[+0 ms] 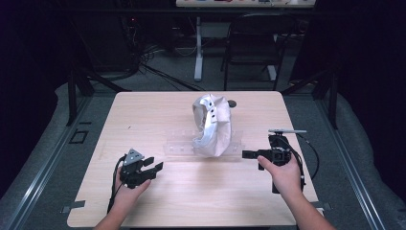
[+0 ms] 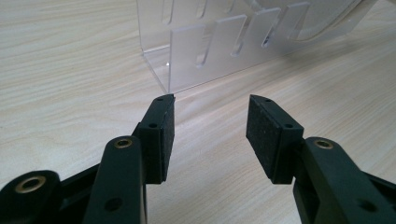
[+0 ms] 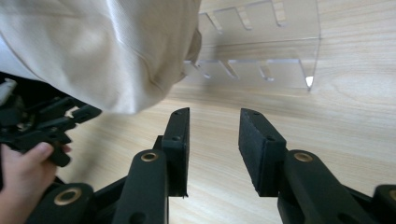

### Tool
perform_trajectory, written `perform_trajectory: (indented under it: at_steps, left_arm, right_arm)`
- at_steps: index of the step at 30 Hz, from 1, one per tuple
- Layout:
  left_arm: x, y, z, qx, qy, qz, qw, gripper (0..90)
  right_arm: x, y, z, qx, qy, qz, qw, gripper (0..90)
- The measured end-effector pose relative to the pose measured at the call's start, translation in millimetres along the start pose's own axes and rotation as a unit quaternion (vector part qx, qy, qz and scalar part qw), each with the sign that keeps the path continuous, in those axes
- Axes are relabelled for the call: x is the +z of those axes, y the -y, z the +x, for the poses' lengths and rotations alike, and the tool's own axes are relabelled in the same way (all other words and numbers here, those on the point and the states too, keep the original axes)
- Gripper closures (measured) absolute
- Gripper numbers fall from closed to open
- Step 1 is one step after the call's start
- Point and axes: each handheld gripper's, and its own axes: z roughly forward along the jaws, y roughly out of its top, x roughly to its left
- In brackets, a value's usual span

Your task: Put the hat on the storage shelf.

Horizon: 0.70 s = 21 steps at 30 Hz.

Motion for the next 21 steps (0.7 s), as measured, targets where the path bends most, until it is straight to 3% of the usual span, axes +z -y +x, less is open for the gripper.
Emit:
perform_trajectory:
  at_steps: [1,7,10,17,21]
  left_arm:
    - [0.7,0.3,0.0,0.000,-0.001,-0.001,1.0000,52.3]
    - [2.1,0.9,-0.7,0.000,0.004,0.002,1.0000,51.6]
    - [2.8,0.9,-0.5,0.003,0.006,0.003,1.0000,50.6]
    - [5.1,1.6,-1.6,0.004,0.009,0.000,1.0000,48.4]
    - [6.6,1.5,-3.6,0.014,0.011,0.004,0.9998,47.6]
  right_arm:
    - [3.8,7.4,-3.2,-0.019,0.015,-0.008,0.9997,61.9]
    - [7.8,20.5,-9.7,-0.037,0.034,-0.026,0.9984,60.5]
    - [8.5,29.6,-11.3,-0.065,0.066,-0.049,0.9946,58.5]
    - [13.2,54.3,-22.4,-0.089,0.079,-0.078,0.9898,56.7]
    - [11.9,61.9,-27.7,-0.087,0.082,-0.103,0.9875,55.3]
